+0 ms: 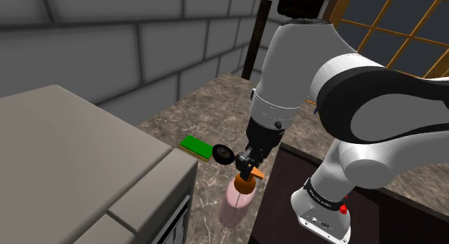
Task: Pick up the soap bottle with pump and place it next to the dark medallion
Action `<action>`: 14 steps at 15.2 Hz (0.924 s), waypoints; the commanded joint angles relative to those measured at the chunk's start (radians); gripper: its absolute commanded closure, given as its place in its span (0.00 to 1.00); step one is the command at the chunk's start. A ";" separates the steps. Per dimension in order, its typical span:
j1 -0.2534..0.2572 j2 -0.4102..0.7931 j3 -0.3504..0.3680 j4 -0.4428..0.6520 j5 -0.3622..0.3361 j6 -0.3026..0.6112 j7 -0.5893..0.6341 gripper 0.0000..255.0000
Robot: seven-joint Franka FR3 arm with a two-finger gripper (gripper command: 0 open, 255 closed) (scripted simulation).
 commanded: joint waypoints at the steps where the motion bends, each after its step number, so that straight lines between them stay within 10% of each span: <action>1: 0.000 0.012 0.014 -0.018 0.010 0.031 -0.002 1.00; 9: 0.000 0.012 0.014 -0.018 0.010 0.031 -0.002 1.00; 10: 0.000 0.012 0.014 -0.018 0.010 0.031 -0.002 0.00; 14: 0.000 0.012 0.014 -0.018 0.010 0.031 -0.002 0.00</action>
